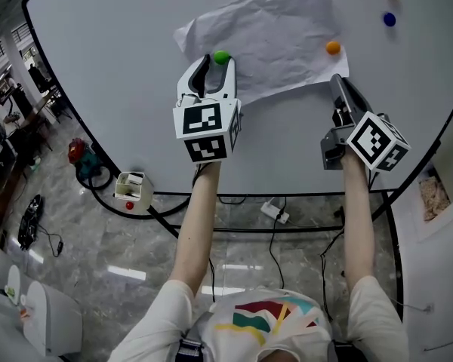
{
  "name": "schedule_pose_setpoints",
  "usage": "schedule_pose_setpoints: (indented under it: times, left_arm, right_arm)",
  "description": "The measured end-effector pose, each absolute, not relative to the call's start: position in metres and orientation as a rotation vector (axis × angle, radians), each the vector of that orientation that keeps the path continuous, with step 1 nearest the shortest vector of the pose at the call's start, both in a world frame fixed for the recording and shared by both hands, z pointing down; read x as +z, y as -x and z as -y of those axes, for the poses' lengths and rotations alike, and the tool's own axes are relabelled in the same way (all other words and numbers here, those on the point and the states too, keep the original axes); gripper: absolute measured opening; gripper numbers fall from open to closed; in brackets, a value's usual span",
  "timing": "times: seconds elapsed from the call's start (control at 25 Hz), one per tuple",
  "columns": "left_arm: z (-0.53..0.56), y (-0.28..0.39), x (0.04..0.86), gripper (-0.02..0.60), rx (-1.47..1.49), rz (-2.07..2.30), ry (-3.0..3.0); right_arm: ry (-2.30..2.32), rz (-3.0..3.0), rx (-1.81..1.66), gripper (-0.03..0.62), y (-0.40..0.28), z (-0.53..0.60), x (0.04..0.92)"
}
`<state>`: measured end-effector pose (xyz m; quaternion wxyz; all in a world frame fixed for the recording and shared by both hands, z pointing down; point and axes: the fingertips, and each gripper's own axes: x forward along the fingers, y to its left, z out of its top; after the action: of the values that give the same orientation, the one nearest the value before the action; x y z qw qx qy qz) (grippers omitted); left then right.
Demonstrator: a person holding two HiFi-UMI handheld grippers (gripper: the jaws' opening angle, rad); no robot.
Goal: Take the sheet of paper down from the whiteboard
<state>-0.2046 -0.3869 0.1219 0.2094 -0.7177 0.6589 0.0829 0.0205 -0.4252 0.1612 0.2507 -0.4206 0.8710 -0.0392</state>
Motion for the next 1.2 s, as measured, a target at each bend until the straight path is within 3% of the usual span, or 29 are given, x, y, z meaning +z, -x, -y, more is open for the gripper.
schedule_pose_setpoints:
  times: [0.48, 0.88, 1.2]
  left_arm:
    - [0.388, 0.209, 0.125, 0.164, 0.121, -1.791, 1.995]
    - [0.375, 0.279, 0.147, 0.163, 0.176, -1.965, 1.963]
    - [0.374, 0.293, 0.156, 0.164, 0.212, -1.975, 1.95]
  right_arm:
    - [1.192, -2.374, -0.074, 0.013, -0.022, 0.426, 0.162]
    - [1.196, -2.377, -0.067, 0.012, -0.02, 0.425, 0.161]
    - [1.209, -2.358, -0.071, 0.013, -0.019, 0.426, 0.162]
